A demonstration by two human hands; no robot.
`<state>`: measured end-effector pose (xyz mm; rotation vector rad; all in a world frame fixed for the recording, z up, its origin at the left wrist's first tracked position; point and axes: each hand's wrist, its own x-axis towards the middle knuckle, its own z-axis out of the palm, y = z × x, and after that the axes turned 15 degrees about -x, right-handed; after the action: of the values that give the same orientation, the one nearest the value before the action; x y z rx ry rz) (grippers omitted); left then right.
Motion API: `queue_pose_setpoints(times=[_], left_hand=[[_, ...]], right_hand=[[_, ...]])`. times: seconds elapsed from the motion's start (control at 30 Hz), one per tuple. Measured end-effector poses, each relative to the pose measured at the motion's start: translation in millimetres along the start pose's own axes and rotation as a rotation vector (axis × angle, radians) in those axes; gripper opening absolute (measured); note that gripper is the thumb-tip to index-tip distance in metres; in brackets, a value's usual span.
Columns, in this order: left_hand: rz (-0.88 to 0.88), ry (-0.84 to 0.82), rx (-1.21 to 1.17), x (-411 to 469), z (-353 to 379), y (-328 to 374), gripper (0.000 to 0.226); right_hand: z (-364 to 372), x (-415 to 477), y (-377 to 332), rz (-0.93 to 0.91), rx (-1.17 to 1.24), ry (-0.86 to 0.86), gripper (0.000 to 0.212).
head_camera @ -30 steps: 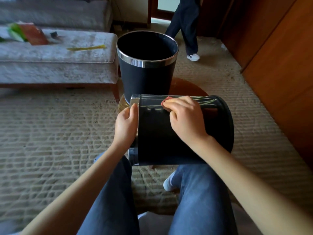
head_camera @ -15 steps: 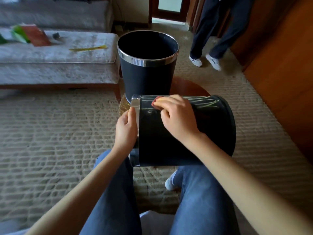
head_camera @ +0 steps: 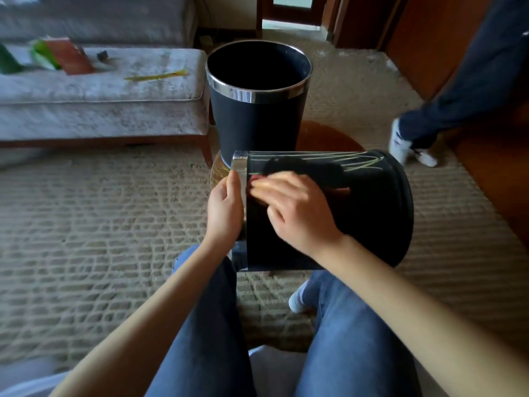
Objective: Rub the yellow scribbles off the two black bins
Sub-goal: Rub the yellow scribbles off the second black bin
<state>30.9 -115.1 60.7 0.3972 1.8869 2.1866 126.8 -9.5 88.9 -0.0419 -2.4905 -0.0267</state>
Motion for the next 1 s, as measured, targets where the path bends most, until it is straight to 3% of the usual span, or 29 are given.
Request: queue_pose_setpoints(times=[0.2, 0.4, 0.57, 0.63, 0.73, 0.83, 1.0], left_hand=[[0.011, -0.011, 0.012, -15.1, -3.0, 1.1, 0.043], [-0.021, -0.004, -0.027, 2.0, 1.0, 1.9, 0.042], [-0.067, -0.026, -0.084, 3.8, -3.3, -2.1, 0.041], [-0.078, -0.030, -0.022, 7.2, -4.4, 0.3, 0.037], [-0.173, -0.052, 0.070, 21.7, -0.5, 11.5, 0.030], [-0.294, -0.045, 0.130, 44.9, 8.3, 20.7, 0.032], [-0.379, 0.012, -0.018, 58.7, 13.7, 10.3, 0.036]], right_hand=[[9.7, 68.5, 13.1, 0.220, 0.027, -0.357, 0.050], [2.5, 6.3, -11.6, 0.036, 0.051, -0.089, 0.039], [-6.5, -37.9, -14.8, -0.148, 0.031, -0.105, 0.029], [-24.2, -45.2, -5.8, -0.119, 0.070, -0.084, 0.033], [-57.6, -50.3, 21.9, 0.119, 0.136, -0.017, 0.039], [-84.0, -49.4, 55.1, 0.464, 0.155, 0.096, 0.029], [-104.7, -52.3, 85.3, 0.925, 0.245, 0.113, 0.023]])
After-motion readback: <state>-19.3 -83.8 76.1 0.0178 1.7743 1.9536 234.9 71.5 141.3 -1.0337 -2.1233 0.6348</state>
